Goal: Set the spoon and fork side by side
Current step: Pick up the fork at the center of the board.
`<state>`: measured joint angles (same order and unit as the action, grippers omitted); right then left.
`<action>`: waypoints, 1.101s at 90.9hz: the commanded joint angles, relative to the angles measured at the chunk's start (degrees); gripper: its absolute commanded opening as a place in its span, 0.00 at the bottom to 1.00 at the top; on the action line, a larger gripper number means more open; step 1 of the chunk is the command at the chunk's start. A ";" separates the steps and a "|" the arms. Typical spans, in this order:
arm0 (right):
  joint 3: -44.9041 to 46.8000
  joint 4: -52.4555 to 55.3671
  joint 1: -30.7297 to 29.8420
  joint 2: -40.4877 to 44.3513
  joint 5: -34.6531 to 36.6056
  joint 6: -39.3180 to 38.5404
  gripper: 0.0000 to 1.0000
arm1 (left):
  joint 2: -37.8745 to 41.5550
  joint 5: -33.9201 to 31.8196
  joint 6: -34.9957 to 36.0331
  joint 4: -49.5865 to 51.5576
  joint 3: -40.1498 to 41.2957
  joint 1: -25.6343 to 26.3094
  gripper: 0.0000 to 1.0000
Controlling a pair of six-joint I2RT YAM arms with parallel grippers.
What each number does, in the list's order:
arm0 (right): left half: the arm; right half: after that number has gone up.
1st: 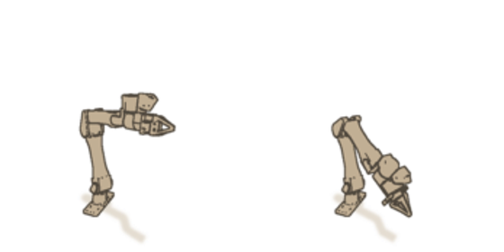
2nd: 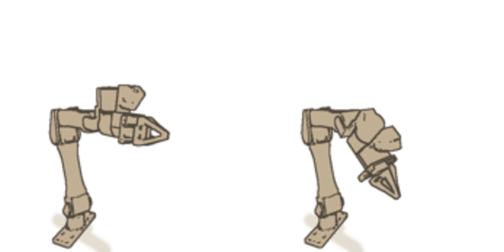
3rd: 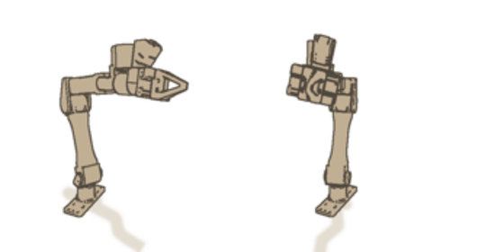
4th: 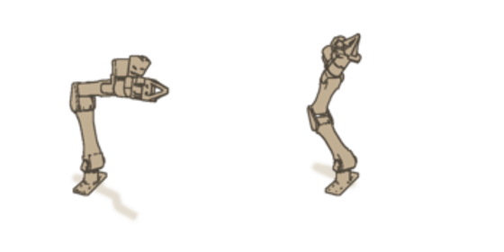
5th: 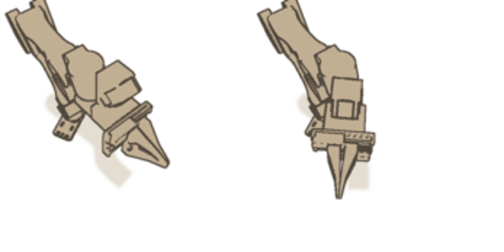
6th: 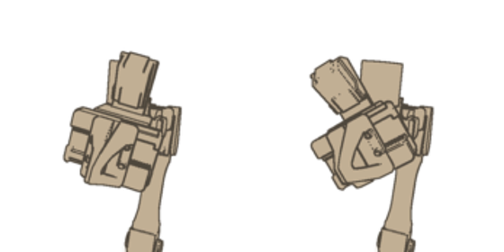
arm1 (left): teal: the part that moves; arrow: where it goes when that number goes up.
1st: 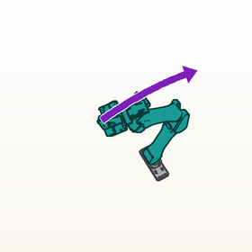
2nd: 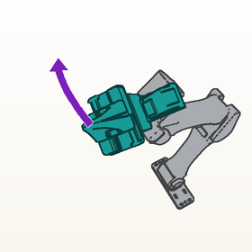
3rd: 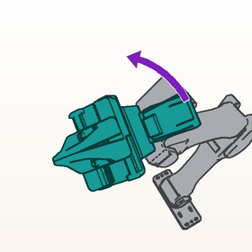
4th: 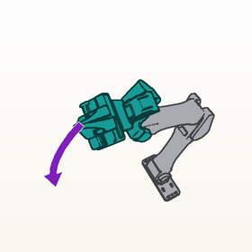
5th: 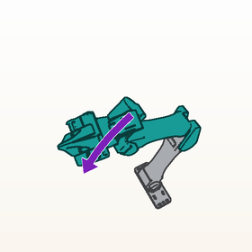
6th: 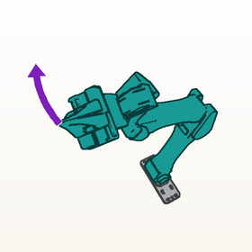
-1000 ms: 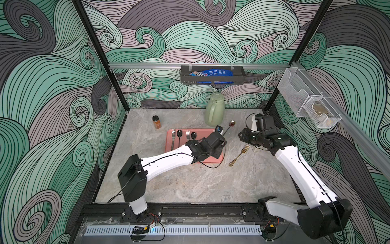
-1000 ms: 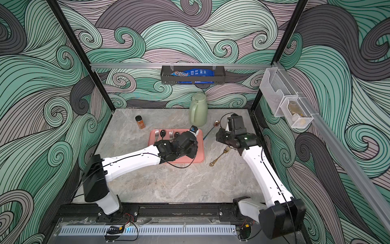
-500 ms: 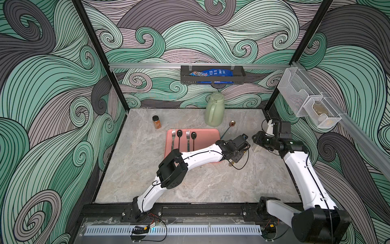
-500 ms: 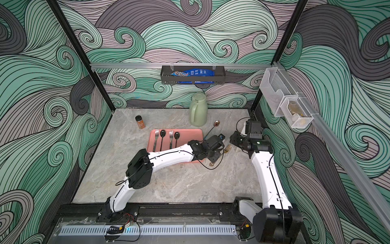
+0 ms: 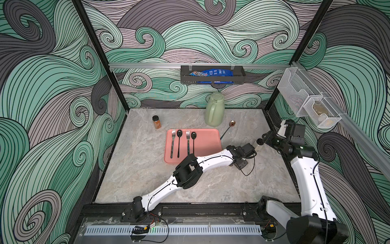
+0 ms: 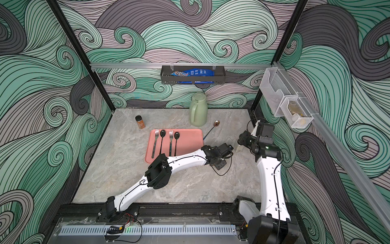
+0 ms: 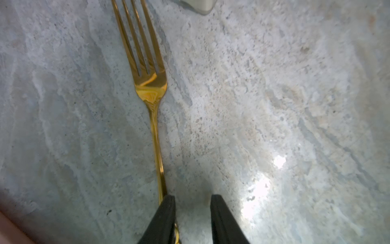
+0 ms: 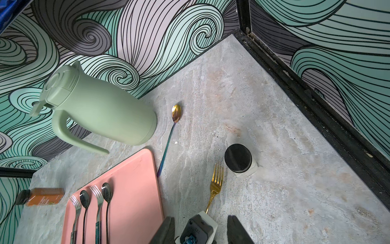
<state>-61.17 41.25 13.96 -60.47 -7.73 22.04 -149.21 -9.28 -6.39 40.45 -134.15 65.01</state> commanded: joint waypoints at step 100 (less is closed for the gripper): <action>0.69 -1.97 0.19 1.00 -4.61 -1.08 0.46 | -7.20 0.27 0.96 -0.72 -6.48 -4.02 0.05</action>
<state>-61.14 40.03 13.96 -60.40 -11.14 21.61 -154.54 -9.50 -5.48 38.11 -140.84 61.49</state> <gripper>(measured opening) 0.456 0.084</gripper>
